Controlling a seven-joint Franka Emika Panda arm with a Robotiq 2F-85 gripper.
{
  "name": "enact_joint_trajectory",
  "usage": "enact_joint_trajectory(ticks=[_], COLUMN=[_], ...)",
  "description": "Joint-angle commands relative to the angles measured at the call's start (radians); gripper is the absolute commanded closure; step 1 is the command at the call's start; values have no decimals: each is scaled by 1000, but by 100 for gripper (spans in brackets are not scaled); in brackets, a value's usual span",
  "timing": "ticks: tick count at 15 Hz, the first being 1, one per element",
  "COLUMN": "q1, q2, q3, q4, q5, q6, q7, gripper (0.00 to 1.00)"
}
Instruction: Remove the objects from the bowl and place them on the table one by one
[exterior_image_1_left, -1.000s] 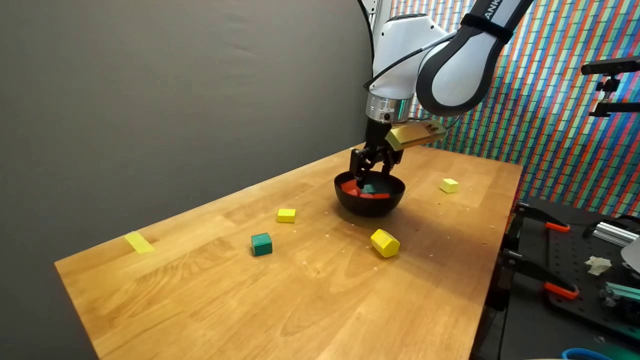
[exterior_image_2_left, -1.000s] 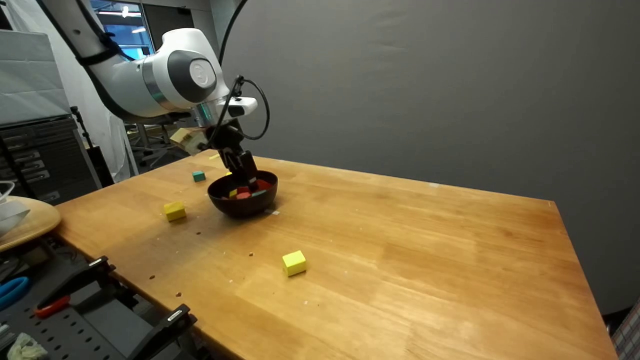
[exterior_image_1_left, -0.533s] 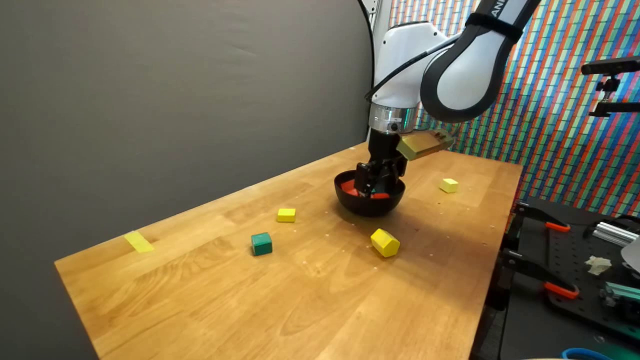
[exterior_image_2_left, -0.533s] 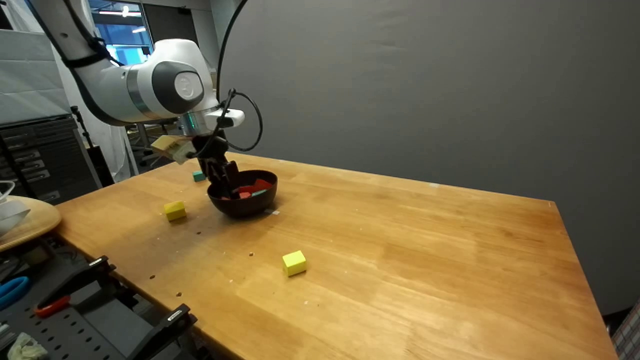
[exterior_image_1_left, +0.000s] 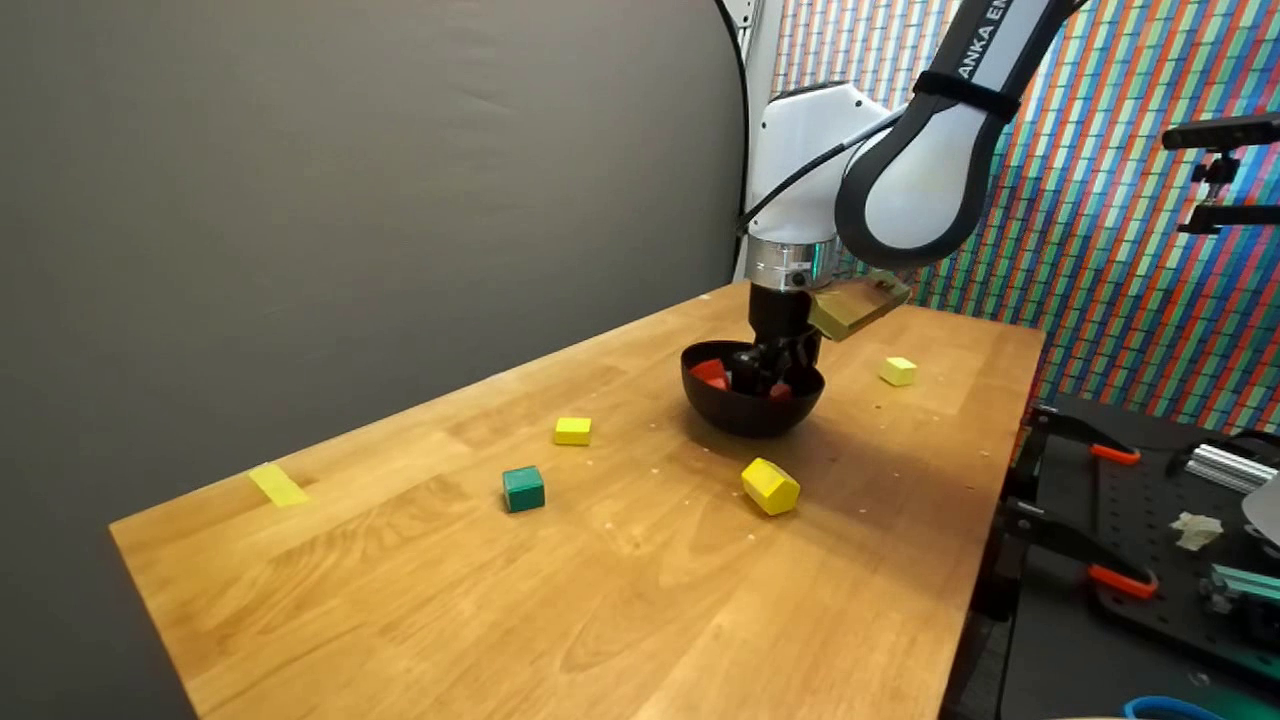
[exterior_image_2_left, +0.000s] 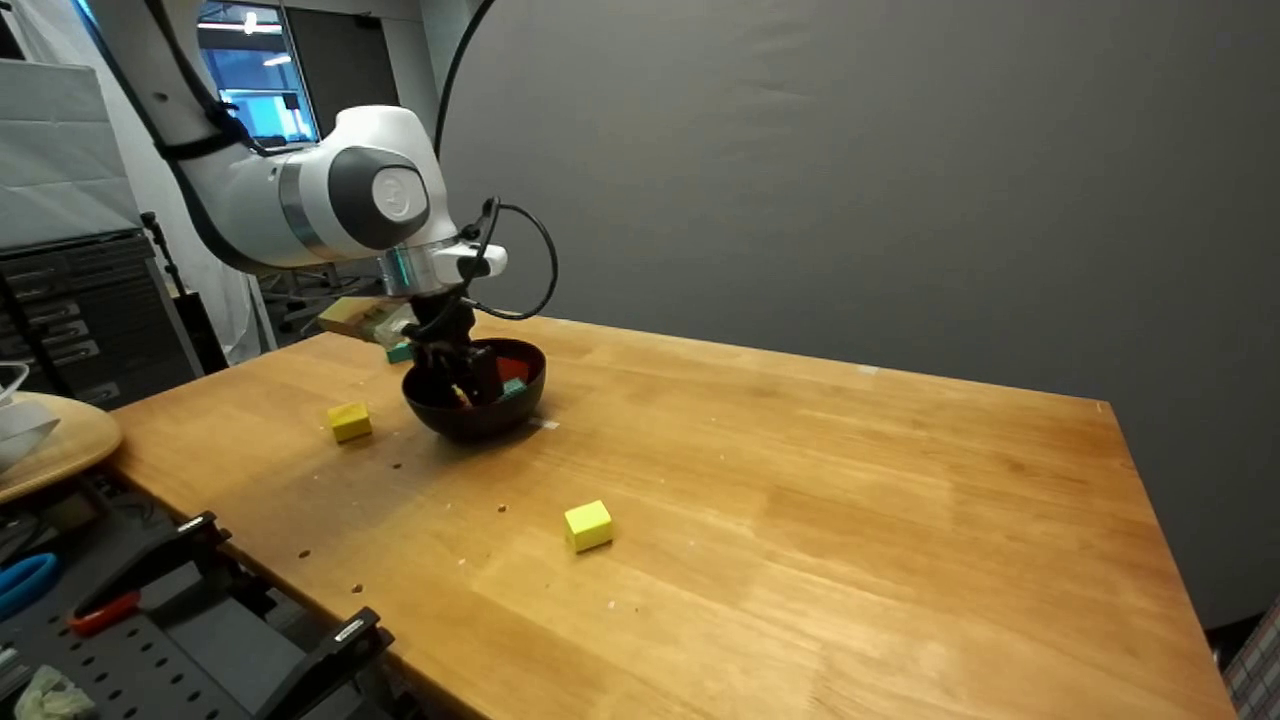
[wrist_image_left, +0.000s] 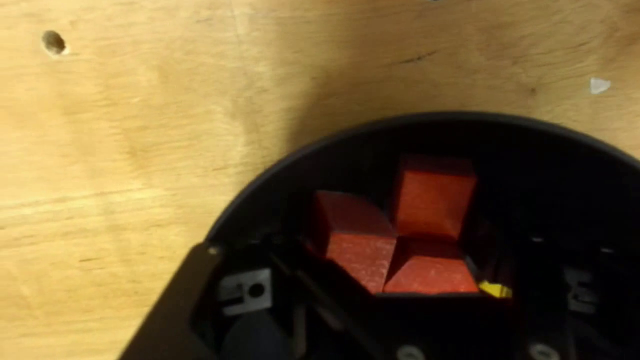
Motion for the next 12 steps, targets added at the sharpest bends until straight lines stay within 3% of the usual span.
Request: enact_joint_trajectory(ticks=[1, 2, 4, 9, 12], q1=[9, 3, -14, 4, 45], q2=[52, 51, 31, -86, -231], q3=[-21, -12, 9, -4, -39], q4=[43, 46, 43, -6, -68], q5=[-8, 1, 18, 4, -63], q6=[-14, -16, -21, -39, -48], q7=[-32, -46, -73, -65, -11], gripper=[49, 50, 61, 62, 62])
